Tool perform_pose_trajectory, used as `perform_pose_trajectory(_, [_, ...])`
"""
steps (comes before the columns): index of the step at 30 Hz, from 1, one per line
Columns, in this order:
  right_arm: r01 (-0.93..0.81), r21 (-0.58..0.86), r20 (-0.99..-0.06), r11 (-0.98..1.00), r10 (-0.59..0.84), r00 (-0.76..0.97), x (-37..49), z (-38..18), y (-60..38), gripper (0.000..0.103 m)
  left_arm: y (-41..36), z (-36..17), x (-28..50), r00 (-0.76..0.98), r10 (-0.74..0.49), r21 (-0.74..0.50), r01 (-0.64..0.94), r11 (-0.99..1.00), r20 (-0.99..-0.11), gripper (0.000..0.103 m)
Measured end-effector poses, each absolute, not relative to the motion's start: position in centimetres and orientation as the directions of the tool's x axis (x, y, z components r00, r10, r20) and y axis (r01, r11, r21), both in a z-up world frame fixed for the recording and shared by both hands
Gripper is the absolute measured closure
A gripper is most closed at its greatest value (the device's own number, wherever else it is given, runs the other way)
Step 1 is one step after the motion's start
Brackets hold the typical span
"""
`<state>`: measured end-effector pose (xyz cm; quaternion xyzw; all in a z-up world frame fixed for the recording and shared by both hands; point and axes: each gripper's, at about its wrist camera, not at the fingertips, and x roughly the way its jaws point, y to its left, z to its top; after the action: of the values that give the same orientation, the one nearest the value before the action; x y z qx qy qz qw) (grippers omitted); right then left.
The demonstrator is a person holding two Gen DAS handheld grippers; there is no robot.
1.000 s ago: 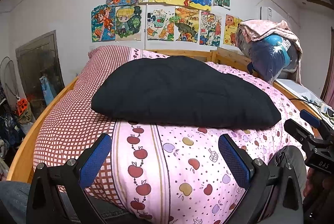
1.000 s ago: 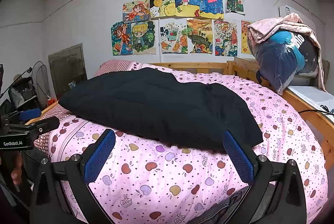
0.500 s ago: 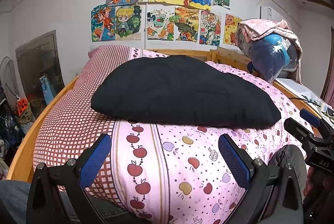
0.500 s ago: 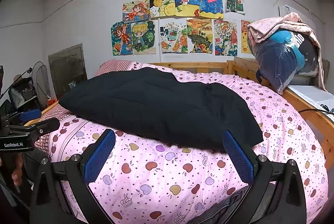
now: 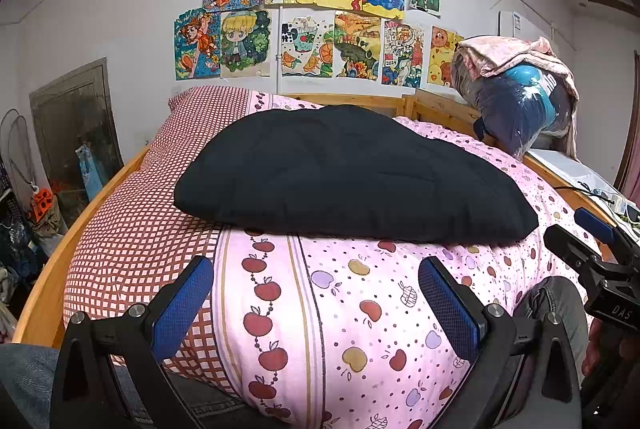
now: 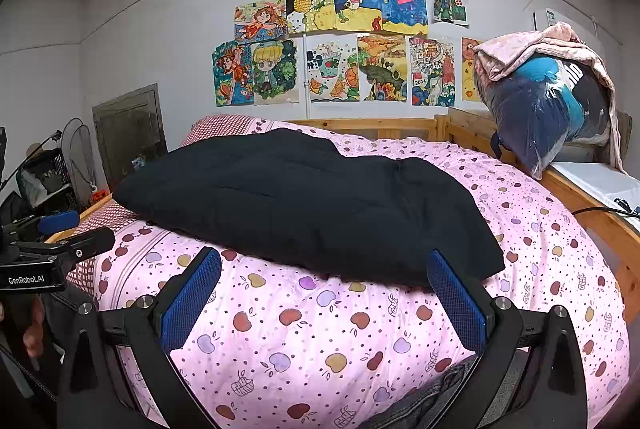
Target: Fold large clothes
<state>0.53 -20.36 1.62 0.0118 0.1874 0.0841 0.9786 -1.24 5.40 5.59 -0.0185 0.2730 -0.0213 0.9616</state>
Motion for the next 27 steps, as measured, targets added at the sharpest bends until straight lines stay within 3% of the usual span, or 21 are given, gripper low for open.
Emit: perform_pose_trajectory(27, [-0.159, 0.055, -0.366, 0.986, 0.168, 0.915, 0.47, 1.53, -20.23, 0.002, 5.62, 5.13, -1.40, 0.847, -0.054, -0.045, 0.035, 0.998, -0.528, 0.000])
